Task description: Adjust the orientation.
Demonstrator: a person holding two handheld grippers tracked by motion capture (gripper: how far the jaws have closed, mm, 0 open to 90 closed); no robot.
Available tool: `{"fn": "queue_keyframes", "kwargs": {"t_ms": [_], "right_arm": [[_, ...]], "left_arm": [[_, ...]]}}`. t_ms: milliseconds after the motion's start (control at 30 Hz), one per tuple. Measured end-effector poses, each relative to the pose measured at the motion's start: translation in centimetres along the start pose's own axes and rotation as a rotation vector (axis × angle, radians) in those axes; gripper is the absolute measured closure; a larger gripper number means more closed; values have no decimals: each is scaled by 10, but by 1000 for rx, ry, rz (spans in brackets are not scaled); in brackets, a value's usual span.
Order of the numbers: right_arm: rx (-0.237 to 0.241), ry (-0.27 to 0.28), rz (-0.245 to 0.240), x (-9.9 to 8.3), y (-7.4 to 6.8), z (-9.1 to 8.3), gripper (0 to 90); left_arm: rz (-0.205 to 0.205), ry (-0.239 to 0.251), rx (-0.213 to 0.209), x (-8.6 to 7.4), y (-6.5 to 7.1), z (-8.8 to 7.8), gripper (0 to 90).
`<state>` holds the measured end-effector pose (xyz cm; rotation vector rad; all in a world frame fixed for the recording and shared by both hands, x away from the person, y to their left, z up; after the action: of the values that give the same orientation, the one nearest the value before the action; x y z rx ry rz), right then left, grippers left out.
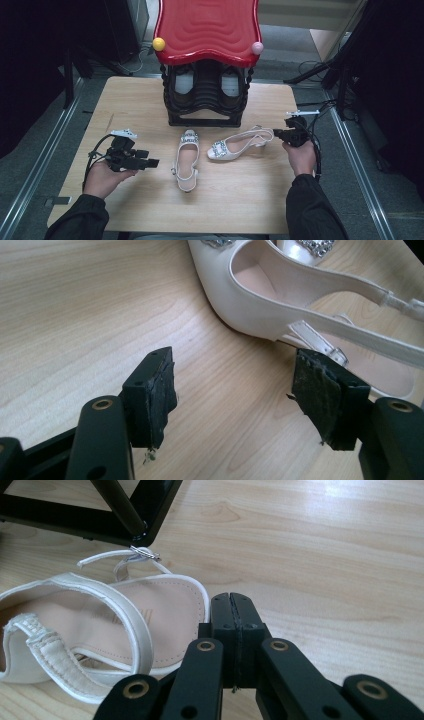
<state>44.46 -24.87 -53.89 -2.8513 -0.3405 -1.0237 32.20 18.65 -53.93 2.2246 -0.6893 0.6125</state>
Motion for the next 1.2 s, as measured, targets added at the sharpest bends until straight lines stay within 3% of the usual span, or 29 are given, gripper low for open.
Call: {"fn": "queue_keyframes", "kwargs": {"t_ms": [533, 767, 1100, 1200], "right_arm": [[27, -29, 5, -33, -1, -24, 900], [31, -38, -4, -47, -6, -35, 900], [74, -53, -10, -63, -12, -48, 900], [49, -48, -24, -62, -7, -47, 900]], "left_arm": [[27, -22, -10, 16, -3, 12, 343], [36, -32, 7, 21, -7, 14, 343], [43, -20, -3, 27, -7, 17, 344], [45, -18, -1, 27, -6, 17, 344]]}}
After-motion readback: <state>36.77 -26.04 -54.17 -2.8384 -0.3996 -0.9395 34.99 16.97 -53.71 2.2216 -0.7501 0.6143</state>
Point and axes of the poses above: each handheld gripper's, and its own axes: z roughly forward along the jaws, x roughly out of its top, y roughly to its right, the point moved 8 cm from there along z, roughly forward along the jaws, and after that the axes turned 11 degrees about -x, right-handed, at the moved point
